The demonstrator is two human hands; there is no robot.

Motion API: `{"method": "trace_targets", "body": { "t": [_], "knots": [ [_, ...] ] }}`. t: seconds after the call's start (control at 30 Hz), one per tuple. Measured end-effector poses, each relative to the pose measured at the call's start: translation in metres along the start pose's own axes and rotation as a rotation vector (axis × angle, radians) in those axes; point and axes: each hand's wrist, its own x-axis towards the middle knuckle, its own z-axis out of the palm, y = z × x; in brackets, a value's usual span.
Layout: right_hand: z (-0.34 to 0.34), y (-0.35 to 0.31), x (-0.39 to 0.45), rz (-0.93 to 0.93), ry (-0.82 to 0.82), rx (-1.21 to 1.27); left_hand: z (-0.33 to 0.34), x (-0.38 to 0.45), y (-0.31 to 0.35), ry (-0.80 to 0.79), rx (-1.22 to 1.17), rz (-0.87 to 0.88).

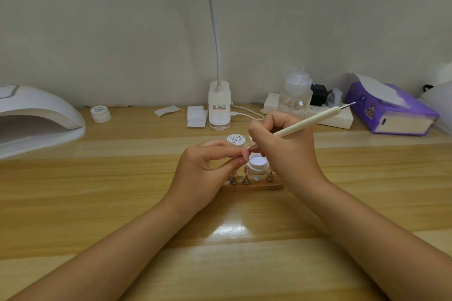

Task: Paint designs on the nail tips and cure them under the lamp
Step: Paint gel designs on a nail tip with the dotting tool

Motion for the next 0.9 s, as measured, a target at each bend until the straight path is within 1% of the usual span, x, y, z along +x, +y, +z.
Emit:
{"method": "trace_targets", "body": {
  "t": [0.47, 0.9],
  "knots": [
    [-0.0002, 0.0024, 0.0001, -0.013, -0.049, 0.005, 0.0000, 0.0004, -0.0028, 0.000, 0.005, 0.028],
    [0.0005, 0.0026, 0.0002, -0.006, -0.040, -0.019, -0.0004, 0.0004, -0.0040, 0.001, 0.011, 0.031]
  ]
}}
